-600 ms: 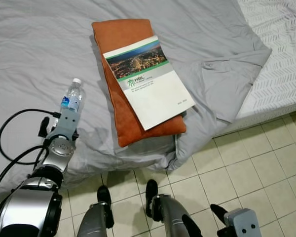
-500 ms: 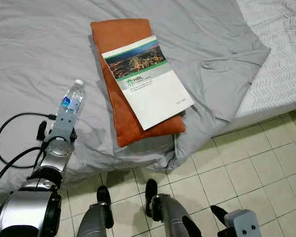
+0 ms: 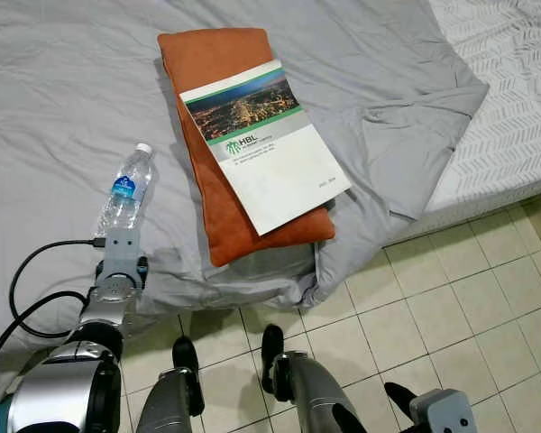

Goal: Clean up the room

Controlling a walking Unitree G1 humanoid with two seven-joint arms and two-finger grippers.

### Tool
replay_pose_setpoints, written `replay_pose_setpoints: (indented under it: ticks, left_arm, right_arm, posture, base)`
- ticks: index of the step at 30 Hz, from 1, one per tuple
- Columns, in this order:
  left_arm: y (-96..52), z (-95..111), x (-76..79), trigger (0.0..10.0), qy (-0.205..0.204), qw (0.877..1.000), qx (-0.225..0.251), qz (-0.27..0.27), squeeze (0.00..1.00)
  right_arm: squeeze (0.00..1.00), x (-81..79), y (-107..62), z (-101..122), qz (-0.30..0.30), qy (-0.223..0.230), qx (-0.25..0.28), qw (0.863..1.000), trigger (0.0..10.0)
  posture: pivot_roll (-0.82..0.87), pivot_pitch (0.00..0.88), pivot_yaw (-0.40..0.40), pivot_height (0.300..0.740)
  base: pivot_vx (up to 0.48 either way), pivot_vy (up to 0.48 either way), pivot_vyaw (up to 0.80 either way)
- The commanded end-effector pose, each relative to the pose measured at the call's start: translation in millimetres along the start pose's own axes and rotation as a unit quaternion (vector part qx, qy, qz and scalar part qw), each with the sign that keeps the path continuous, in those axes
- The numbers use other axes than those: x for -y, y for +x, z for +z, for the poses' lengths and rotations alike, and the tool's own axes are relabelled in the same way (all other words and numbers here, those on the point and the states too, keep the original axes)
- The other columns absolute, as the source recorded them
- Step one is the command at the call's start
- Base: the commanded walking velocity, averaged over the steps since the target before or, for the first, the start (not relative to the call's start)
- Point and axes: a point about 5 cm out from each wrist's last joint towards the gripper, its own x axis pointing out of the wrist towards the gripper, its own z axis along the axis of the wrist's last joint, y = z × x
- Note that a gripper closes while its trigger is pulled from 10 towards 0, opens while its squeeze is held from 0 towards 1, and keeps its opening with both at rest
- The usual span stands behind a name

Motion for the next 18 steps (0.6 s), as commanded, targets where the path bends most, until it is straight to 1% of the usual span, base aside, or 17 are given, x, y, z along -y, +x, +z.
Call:
replay_pose_setpoints:
  ticks: [1, 2, 3, 4, 5, 6, 7, 9, 10, 11, 12, 13, 14, 15, 16, 17, 18]
  left_arm:
    - [-2.7, -18.5, 0.7, 0.0, 0.008, 1.000, -0.027, -0.001, 0.00]
    - [-2.6, -17.6, -0.9, 0.0, 0.011, 1.000, -0.022, 0.004, 0.00]
    - [-3.8, -21.4, 2.2, 0.0, 0.023, 1.000, -0.020, -0.002, 0.00]
    - [-6.2, -29.6, 8.1, 1.0, 0.033, 0.999, -0.022, -0.013, 0.00]
    - [-6.2, -29.6, 8.1, 1.0, 0.033, 0.999, -0.022, -0.013, 0.00]
    - [-8.2, -35.6, 12.5, 1.0, 0.039, 0.999, -0.024, -0.022, 0.00]
    - [-16.4, -54.7, 32.2, 10.0, 0.067, 0.995, -0.027, -0.072, 0.00]
    - [-16.4, -54.7, 32.2, 10.0, 0.067, 0.995, -0.027, -0.072, 0.00]
    - [-21.9, -64.5, 43.1, 10.0, 0.078, 0.992, -0.026, -0.100, 0.00]
    - [-21.9, -64.5, 43.1, 10.0, 0.078, 0.992, -0.026, -0.100, 0.00]
    - [-44.3, -84.6, 69.0, 10.0, 0.071, 0.981, 0.017, -0.181, 0.00]
    - [-44.3, -84.6, 69.0, 10.0, 0.071, 0.981, 0.017, -0.181, 0.00]
    - [-59.4, -89.2, 74.4, 10.0, 0.060, 0.977, 0.040, -0.203, 0.00]
    - [-59.4, -89.2, 74.4, 10.0, 0.060, 0.977, 0.040, -0.203, 0.00]
    - [-74.1, -88.5, 77.6, 10.0, 0.050, 0.973, 0.063, -0.216, 0.00]
    - [-83.0, -86.7, 78.5, 10.0, 0.043, 0.971, 0.075, -0.221, 0.00]
    - [-92.6, -78.3, 76.6, 10.0, 0.035, 0.972, 0.098, -0.212, 0.00]
  right_arm:
    - [0.00, 0.1, -4.1, -7.2, -0.002, 0.008, -0.023, 1.000, 10.0]
    - [0.00, 0.5, -2.4, -8.2, -0.002, 0.008, -0.023, 1.000, 10.0]
    - [0.00, 1.5, 1.3, -9.2, -0.002, 0.008, -0.022, 1.000, 10.0]
    - [0.00, 2.3, 5.4, -10.2, -0.001, 0.008, -0.020, 1.000, 10.0]
    - [0.00, 2.3, 5.4, -10.2, -0.001, 0.008, -0.020, 1.000, 10.0]
    - [0.00, 2.9, 8.2, -10.8, 0.000, 0.009, -0.019, 1.000, 10.0]
    - [0.00, 6.3, 15.3, -13.9, 0.002, 0.010, -0.018, 1.000, 10.0]
    - [0.00, 6.3, 15.3, -13.9, 0.002, 0.010, -0.018, 1.000, 10.0]
    - [0.00, 10.2, 21.2, -16.9, 0.001, 0.011, -0.018, 1.000, 10.0]
    - [0.00, 10.2, 21.2, -16.9, 0.001, 0.011, -0.018, 1.000, 10.0]
    - [0.00, 24.9, 33.7, -17.5, -0.010, 0.014, -0.008, 1.000, 10.0]
    - [0.00, 24.9, 33.7, -17.5, -0.010, 0.014, -0.008, 1.000, 10.0]
    - [0.00, 31.9, 39.3, -16.4, -0.015, 0.015, -0.001, 1.000, 10.0]
    - [0.00, 31.9, 39.3, -16.4, -0.015, 0.015, -0.001, 1.000, 10.0]
    - [0.00, 38.8, 49.6, -15.0, -0.018, 0.014, 0.008, 1.000, 10.0]
    - [0.00, 42.5, 56.6, -14.0, -0.020, 0.013, 0.013, 1.000, 10.0]
    - [0.00, 46.8, 64.9, -10.2, -0.023, 0.012, 0.026, 0.999, 10.0]
  posture:
    - [-0.35, 0.574, -0.170, 0.740]
    - [-0.34, 0.568, -0.158, 0.740]
    - [-0.32, 0.554, -0.144, 0.740]
    - [-0.30, 0.539, -0.131, 0.740]
    - [-0.30, 0.539, -0.131, 0.740]
    - [-0.30, 0.539, -0.131, 0.740]
    - [-0.26, 0.490, -0.106, 0.740]
    - [-0.26, 0.490, -0.106, 0.740]
    - [-0.23, 0.444, -0.087, 0.740]
    - [-0.23, 0.444, -0.087, 0.740]
    - [-0.14, 0.364, -0.045, 0.740]
    - [-0.14, 0.364, -0.045, 0.740]
    - [-0.12, 0.347, -0.038, 0.740]
    - [-0.12, 0.347, -0.038, 0.740]
    - [-0.07, 0.285, -0.014, 0.740]
    - [-0.07, 0.285, -0.014, 0.740]
    - [-0.03, 0.238, 0.005, 0.740]
  base:
    - [0.000, 0.000, 0.00]
    - [0.000, 0.000, 0.00]
    - [0.000, 0.000, 0.00]
    - [0.000, 0.000, 0.00]
    - [0.000, 0.000, 0.00]
    - [0.000, 0.000, 0.00]
    - [0.000, 0.000, 0.00]
    - [0.000, 0.000, 0.00]
    - [0.000, 0.000, 0.00]
    - [0.000, 0.000, 0.00]
    - [0.000, 0.000, 0.00]
    - [0.000, 0.000, 0.00]
    - [0.000, 0.000, 0.00]
    - [0.000, 0.000, 0.00]
    - [0.000, 0.000, 0.00]
    - [0.000, 0.000, 0.00]
    - [0.000, 0.000, 0.00]
